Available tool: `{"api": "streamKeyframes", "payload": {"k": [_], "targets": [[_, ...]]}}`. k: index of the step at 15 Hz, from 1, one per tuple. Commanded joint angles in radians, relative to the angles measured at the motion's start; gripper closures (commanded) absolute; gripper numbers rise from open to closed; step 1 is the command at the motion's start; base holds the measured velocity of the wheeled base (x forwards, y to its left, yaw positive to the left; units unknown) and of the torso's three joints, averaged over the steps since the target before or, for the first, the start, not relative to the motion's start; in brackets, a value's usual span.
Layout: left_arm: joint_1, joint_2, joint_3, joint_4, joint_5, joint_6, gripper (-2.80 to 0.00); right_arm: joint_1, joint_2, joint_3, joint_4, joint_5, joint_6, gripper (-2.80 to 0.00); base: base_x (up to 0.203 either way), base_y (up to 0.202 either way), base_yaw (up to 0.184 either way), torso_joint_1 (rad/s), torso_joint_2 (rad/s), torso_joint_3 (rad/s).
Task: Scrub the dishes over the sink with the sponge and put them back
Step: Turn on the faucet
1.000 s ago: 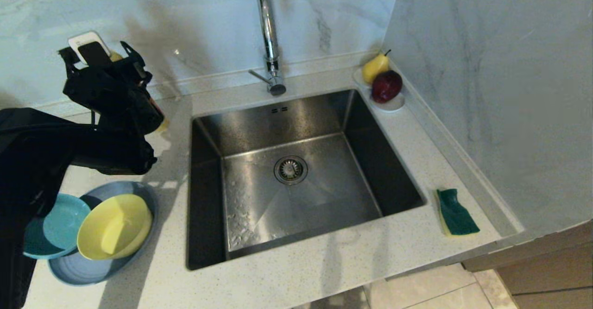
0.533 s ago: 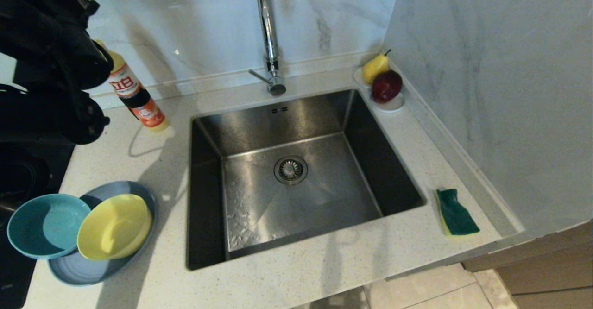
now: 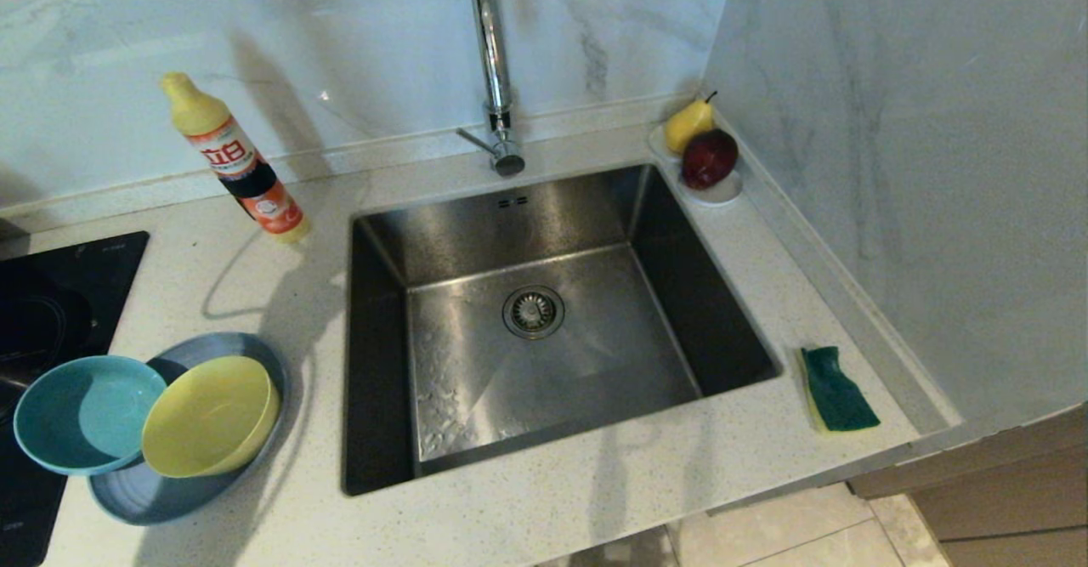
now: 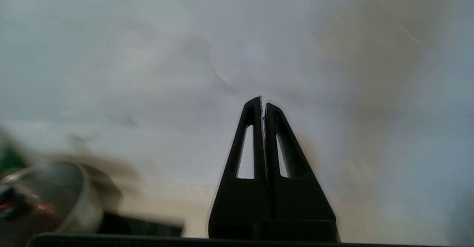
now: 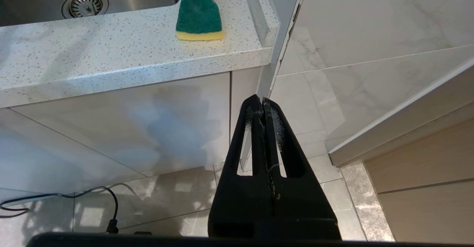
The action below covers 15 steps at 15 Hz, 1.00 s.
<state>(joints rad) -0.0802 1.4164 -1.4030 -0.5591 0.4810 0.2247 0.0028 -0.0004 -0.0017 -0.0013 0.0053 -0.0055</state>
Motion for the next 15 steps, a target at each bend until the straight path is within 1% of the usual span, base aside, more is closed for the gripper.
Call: {"api": "streamKeyframes", "payload": {"k": [1, 2, 3, 5, 6, 7, 8, 9, 10, 12, 13, 15], "targets": [[-0.002, -0.278, 0.077, 0.367, -0.194, -0.046, 0.00, 0.000, -0.001, 0.000, 0.000, 0.001, -0.001, 0.00, 0.000, 0.000, 0.000, 0.000, 0.00, 0.000], [-0.002, -0.367, 0.125, 0.479, -0.284, -0.070, 0.00, 0.000, -0.001, 0.000, 0.000, 0.001, -0.001, 0.00, 0.000, 0.000, 0.000, 0.000, 0.00, 0.000], [-0.001, -0.453, 0.188, 0.578, -0.357, -0.097, 0.00, 0.000, 0.000, 0.000, 0.000, 0.001, -0.001, 0.00, 0.000, 0.000, 0.000, 0.000, 0.00, 0.000], [-0.001, -0.591, 0.349, 0.729, -0.454, -0.169, 0.00, 0.000, -0.001, 0.000, 0.000, 0.001, -0.001, 0.00, 0.000, 0.000, 0.000, 0.000, 0.00, 0.000], [-0.001, -0.631, 0.429, 0.775, -0.512, -0.225, 0.00, 0.000, 0.000, 0.000, 0.000, 0.001, -0.001, 0.00, 0.000, 0.000, 0.000, 0.000, 0.00, 0.000], [-0.001, -0.648, 0.496, 0.802, -0.579, -0.303, 0.00, 0.000, -0.001, 0.000, 0.000, 0.001, -0.001, 0.00, 0.000, 0.000, 0.000, 0.000, 0.00, 0.000], [-0.001, -0.650, 0.544, 0.815, -0.652, -0.397, 0.00, 0.000, -0.001, 0.000, 0.000, 0.001, -0.001, 0.00, 0.000, 0.000, 0.000, 0.000, 0.00, 0.000], [-0.001, -0.629, 0.568, 0.817, -0.715, -0.461, 0.00, 0.000, -0.001, 0.000, 0.000, 0.001, -0.001, 0.00, 0.000, 0.000, 0.000, 0.000, 0.00, 0.000], [-0.001, -0.588, 0.575, 0.812, -0.764, -0.496, 0.00, 0.000, -0.001, 0.000, 0.000, 0.001, -0.001, 0.00, 0.000, 0.000, 0.000, 0.000, 0.00, 0.000], [-0.002, -0.498, 0.580, 0.756, -0.859, -0.516, 0.00, 0.000, 0.000, 0.000, 0.000, 0.001, -0.001, 0.00, 0.000, 0.000, 0.000, 0.000, 0.00, 0.000], [-0.002, -0.442, 0.576, 0.704, -0.906, -0.521, 0.00, 0.000, -0.001, 0.000, 0.000, 0.001, -0.001, 0.00, 0.000, 0.000, 0.000, 0.000, 0.00, 0.000], [-0.005, -0.315, 0.553, 0.593, -0.977, -0.525, 0.00, 0.000, -0.001, 0.000, 0.000, 0.001, -0.001, 0.00, 0.000, 0.000, 0.000, 0.000, 0.00, 0.000]]}}
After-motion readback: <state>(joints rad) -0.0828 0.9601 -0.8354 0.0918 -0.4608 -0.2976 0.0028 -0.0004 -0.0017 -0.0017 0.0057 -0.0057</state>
